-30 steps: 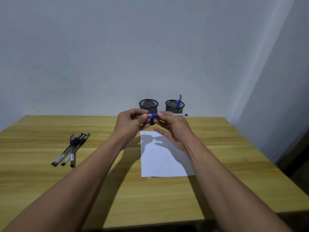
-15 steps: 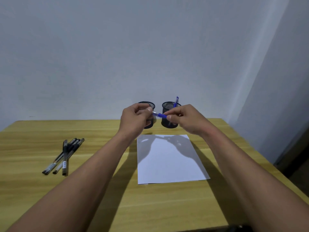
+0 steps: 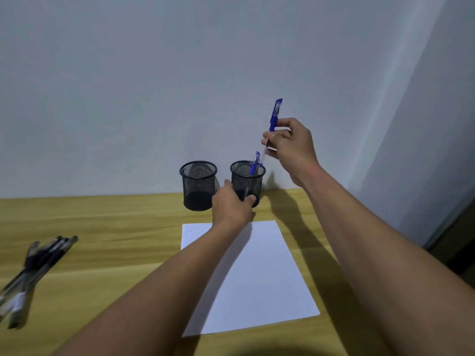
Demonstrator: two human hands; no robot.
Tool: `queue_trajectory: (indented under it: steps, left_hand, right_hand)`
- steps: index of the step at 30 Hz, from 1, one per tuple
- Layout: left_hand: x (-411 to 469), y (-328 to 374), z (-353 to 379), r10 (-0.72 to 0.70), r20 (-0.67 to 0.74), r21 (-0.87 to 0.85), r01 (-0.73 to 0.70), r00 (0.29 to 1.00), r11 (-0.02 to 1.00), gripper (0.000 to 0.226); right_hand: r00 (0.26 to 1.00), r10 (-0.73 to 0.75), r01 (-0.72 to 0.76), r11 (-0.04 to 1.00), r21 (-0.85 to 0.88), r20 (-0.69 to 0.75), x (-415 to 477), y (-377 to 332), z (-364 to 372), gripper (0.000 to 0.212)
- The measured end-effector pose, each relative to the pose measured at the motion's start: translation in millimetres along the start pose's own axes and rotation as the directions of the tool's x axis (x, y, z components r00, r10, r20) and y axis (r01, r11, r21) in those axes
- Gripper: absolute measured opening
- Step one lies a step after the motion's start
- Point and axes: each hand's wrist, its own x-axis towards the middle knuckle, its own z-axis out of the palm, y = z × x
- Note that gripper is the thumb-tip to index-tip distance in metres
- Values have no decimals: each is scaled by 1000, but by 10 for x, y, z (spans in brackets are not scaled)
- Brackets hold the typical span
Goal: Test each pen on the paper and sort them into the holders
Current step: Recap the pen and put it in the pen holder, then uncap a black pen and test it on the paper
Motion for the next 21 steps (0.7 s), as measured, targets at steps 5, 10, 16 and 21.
queue_trajectory:
  steps: [5, 10, 16, 21]
  left_hand:
    - [230, -63, 244, -5, -42, -13, 5, 999, 1000, 75]
    - [319, -152, 337, 14, -81, -2, -14, 997, 1000, 39]
    - [347, -187, 335, 40, -74, -9, -41, 996, 999, 35]
    - [252, -87, 210, 3, -60, 40, -1, 998, 999, 38]
  right_hand:
    - [994, 111, -110, 990, -90, 13, 157, 245, 184, 19]
    - [978, 210, -206, 961, -183, 2, 204, 446, 270, 18]
    - [985, 159, -172, 924, -341, -65, 192, 404, 229, 28]
    - [999, 36, -26, 888, -459, 13, 40, 266, 128, 26]
